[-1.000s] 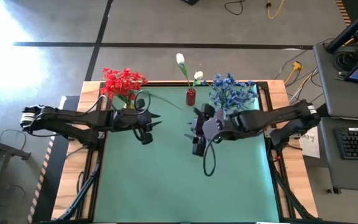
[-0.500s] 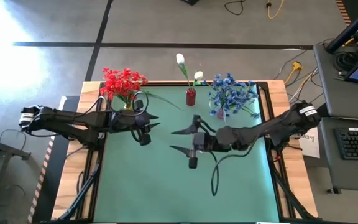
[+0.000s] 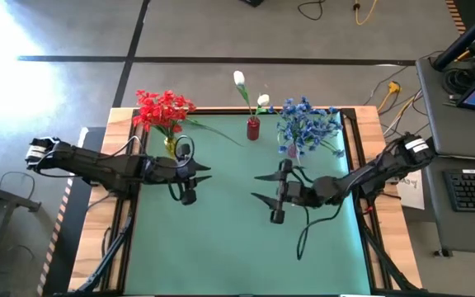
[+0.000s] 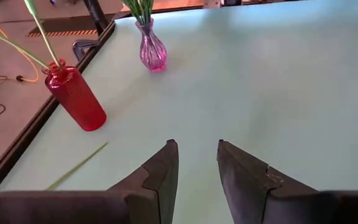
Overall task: Sort flowers into vase by color
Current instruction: Put the white flower into the red vase
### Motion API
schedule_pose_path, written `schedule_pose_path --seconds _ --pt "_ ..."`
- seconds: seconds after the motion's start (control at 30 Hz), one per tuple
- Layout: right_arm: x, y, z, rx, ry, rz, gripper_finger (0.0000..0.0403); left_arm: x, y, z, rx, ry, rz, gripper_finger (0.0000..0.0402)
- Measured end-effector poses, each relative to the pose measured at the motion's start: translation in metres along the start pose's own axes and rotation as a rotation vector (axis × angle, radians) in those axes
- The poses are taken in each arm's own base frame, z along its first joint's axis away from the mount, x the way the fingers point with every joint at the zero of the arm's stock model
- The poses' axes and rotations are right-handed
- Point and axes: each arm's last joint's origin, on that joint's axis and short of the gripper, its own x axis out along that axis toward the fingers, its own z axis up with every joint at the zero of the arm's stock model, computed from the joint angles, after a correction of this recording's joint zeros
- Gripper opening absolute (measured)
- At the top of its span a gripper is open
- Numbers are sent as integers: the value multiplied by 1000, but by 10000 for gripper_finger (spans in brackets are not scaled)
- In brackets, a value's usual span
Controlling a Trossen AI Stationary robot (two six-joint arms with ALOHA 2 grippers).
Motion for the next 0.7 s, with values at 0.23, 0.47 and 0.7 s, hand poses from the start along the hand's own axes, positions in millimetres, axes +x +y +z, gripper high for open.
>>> schedule_pose_path --seconds 0.23,0.47,0.7 --pt "-5 3 -13 5 173 -159 215 -1 3 3 43 -21 67 100" --pt "-6 10 -3 35 178 -151 214 -1 5 3 46 -15 158 100" --pt "-2 10 -26 260 247 -194 214 -1 5 5 44 -39 159 100"
